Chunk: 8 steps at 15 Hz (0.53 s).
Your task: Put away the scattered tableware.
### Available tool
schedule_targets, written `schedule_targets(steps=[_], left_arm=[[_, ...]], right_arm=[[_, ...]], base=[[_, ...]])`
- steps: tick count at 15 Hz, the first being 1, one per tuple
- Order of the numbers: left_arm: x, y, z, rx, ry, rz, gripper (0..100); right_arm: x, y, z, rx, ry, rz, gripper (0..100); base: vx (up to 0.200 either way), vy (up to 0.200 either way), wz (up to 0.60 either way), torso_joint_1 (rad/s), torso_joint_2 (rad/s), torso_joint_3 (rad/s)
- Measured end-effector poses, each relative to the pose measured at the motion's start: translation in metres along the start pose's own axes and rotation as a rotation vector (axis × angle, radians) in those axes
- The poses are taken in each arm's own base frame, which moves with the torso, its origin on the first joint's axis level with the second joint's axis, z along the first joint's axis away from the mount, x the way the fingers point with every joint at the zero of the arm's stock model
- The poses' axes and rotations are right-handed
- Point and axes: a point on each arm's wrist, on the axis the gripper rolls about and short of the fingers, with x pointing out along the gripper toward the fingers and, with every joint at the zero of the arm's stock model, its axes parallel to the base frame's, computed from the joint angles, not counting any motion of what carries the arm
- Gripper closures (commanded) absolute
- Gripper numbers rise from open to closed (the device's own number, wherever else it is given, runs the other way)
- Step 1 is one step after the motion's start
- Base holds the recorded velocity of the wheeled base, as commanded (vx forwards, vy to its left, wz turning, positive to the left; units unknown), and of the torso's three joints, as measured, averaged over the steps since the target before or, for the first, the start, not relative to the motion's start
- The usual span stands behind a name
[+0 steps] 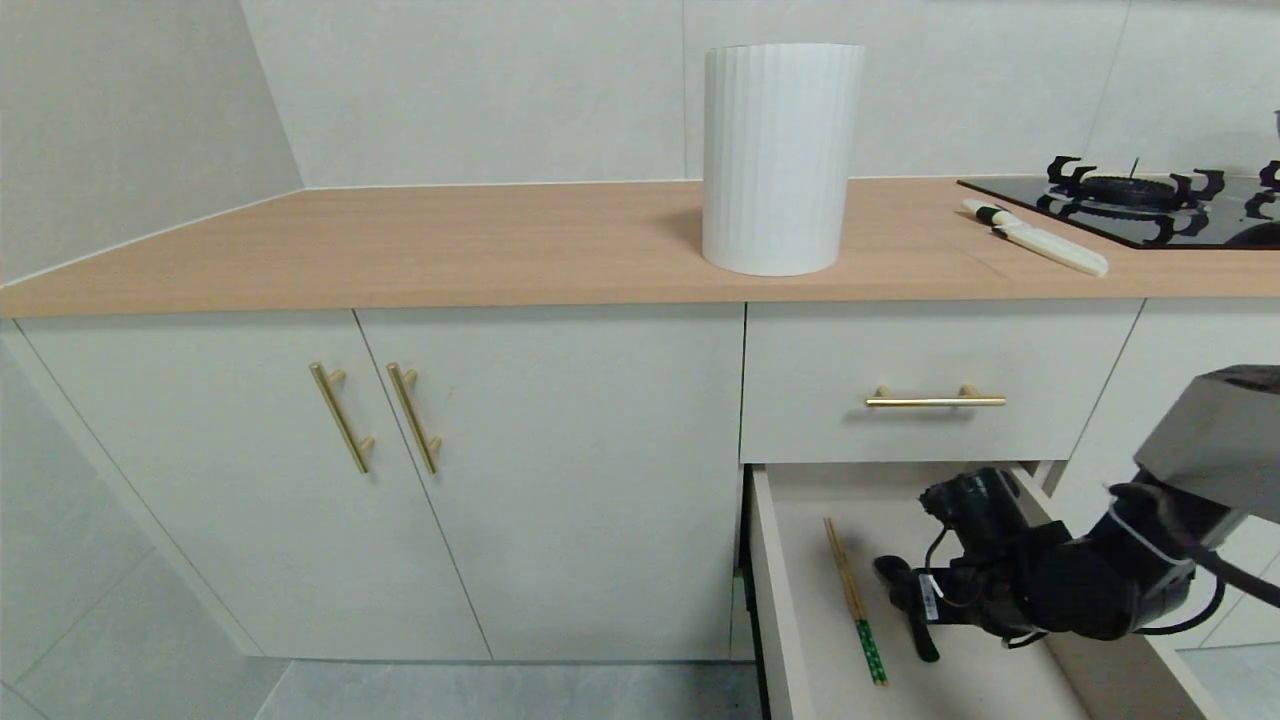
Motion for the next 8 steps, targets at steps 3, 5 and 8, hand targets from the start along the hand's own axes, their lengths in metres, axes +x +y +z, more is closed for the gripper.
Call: schedule_targets(steps=[3,5,8], left_arm=[[0.000,0.000,0.000,0.000,0.000,0.000,0],[0.000,0.000,0.000,0.000,0.000,0.000,0],[0.000,0.000,0.000,0.000,0.000,0.000,0]], right_arm=[[-0.043,-0.009,0.002,0.002,-0.021,0.009,0],[-0.069,-0.016,-0.001,0.001,-0.020,0.013,0],[-0.100,-0.026,-0.014,-0.018,-0.024,0.041,0]], base=[[0.000,0.000,0.00,0.000,0.00,0.000],[0.000,0.000,0.00,0.000,0.00,0.000],[0.000,0.000,0.00,0.000,0.00,0.000]])
